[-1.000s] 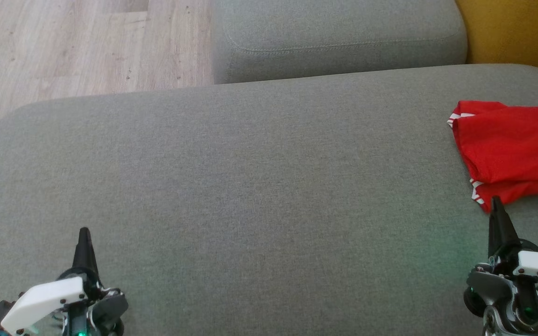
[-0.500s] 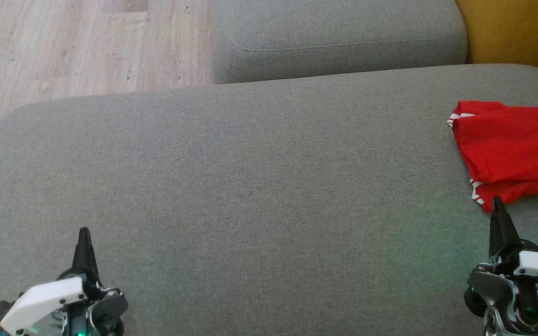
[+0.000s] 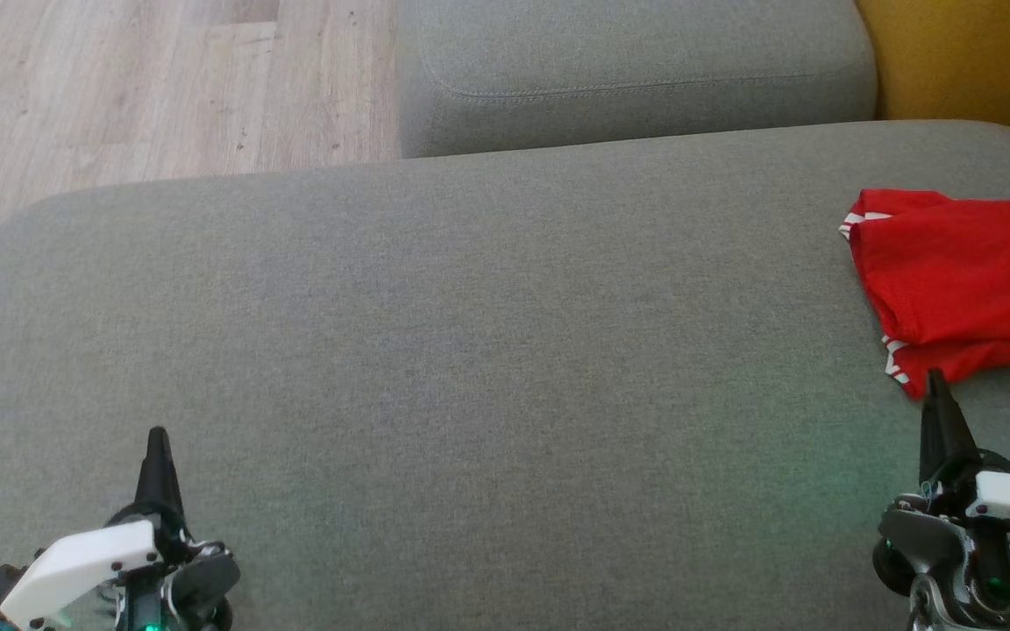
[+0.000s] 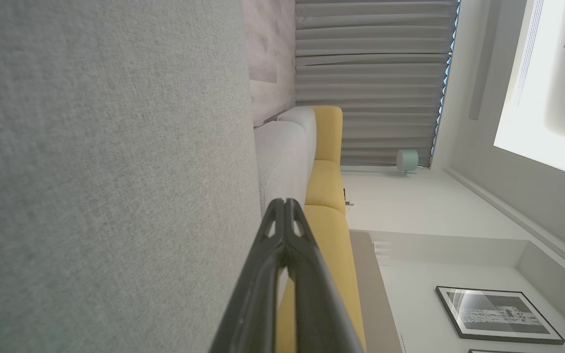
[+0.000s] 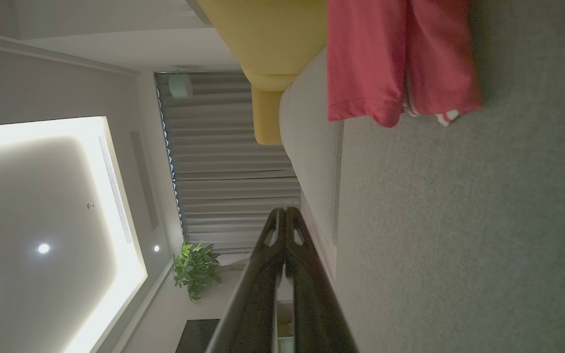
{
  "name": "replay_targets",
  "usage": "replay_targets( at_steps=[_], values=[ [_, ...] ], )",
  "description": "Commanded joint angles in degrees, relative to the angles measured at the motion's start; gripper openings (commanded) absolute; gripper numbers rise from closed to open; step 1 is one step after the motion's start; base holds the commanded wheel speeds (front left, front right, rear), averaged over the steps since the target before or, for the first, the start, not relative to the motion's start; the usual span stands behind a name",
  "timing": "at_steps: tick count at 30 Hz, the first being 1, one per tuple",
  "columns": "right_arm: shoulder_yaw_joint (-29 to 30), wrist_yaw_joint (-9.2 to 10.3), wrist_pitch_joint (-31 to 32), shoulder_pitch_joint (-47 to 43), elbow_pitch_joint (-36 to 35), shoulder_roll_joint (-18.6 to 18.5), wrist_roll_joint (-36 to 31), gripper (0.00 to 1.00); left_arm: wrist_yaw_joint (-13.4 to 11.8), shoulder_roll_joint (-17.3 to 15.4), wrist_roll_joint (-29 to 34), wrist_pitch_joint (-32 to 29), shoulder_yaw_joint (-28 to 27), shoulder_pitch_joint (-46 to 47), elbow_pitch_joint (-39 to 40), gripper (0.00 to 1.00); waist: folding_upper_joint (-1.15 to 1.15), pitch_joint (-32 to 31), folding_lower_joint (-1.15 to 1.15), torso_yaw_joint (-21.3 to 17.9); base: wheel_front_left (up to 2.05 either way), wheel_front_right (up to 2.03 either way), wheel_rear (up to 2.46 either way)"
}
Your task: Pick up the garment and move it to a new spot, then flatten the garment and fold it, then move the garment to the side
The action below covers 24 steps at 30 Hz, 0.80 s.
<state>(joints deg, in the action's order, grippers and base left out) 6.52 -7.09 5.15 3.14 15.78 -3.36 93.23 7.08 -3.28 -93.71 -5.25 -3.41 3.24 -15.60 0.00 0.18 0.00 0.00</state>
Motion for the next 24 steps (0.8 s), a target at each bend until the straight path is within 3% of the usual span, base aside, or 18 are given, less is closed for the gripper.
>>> replay_targets(
  at_steps=[1, 24],
  values=[
    [-1.0, -0.4, 0.5, 2.9, -1.8, -0.3, -0.2, 0.0, 0.4, -0.4, 0.6, -0.3, -1.9, 2.8, 1.6, 0.0, 0.0, 0.0, 0.0, 0.0, 0.0, 0.0, 0.0],
    [-0.7, -0.4, 0.8, 3.0, -1.8, -0.1, -0.5, 0.0, 0.4, -0.2, 0.8, -0.6, -2.3, 2.9, 1.6, 0.0, 0.0, 0.0, 0.0, 0.0, 0.0, 0.0, 0.0]
  ],
)
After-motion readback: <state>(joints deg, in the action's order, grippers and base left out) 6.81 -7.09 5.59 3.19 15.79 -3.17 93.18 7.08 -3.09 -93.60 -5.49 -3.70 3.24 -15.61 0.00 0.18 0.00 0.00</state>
